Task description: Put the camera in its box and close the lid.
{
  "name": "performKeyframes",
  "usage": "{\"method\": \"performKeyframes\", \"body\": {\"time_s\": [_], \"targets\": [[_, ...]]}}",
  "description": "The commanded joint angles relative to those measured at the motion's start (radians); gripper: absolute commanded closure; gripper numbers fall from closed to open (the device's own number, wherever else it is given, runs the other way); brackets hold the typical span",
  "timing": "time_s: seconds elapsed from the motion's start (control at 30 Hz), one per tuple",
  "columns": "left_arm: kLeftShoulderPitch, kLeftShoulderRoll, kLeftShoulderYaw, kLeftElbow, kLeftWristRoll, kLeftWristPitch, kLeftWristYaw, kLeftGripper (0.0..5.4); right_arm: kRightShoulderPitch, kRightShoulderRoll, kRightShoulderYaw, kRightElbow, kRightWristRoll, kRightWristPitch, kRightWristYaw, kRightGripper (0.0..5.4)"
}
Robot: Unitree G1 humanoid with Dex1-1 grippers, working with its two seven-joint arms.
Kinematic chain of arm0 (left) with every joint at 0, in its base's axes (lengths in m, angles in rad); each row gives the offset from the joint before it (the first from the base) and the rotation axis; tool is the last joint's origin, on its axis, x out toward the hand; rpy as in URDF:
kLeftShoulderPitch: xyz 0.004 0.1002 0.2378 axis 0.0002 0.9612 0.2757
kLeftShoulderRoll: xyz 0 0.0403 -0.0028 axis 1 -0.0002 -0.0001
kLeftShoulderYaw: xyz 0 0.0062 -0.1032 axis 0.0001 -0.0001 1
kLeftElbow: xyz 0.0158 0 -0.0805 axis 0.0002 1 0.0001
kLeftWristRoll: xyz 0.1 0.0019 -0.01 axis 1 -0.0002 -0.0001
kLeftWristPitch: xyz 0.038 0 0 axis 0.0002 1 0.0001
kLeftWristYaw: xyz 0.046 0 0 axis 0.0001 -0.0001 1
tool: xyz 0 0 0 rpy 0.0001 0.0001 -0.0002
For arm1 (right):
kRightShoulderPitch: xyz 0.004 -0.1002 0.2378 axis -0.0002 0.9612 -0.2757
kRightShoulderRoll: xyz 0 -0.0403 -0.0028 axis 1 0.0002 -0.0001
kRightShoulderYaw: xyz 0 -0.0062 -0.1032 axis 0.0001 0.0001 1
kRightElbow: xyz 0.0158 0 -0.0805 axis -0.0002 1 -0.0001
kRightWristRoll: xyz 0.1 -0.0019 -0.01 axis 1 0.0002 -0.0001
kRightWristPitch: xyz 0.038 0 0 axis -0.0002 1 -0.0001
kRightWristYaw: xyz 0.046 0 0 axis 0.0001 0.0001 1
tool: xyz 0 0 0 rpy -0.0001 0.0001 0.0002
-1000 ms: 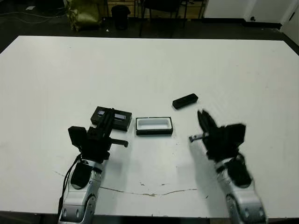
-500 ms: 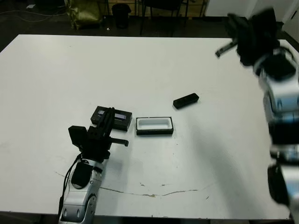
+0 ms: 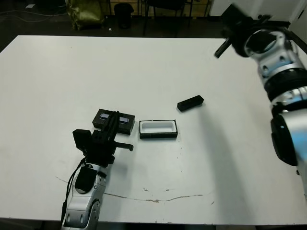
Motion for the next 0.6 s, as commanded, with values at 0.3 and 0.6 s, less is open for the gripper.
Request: {"method": "performKeyframes", "body": {"time_s": [0.3, 0.6], "targets": [[0.02, 0.014, 0.005, 0.018, 0.008, 0.001, 0.001, 5.38, 0.08, 0.08, 0.028, 0.038, -0.039, 0.04, -0.01, 5.4], [0.023, 0.008, 0.003, 0.019, 0.002, 0.0, -0.002, 5.38, 0.135, 0.11, 0.04, 0.04, -0.054, 0.051, -0.004, 5.4]]}}
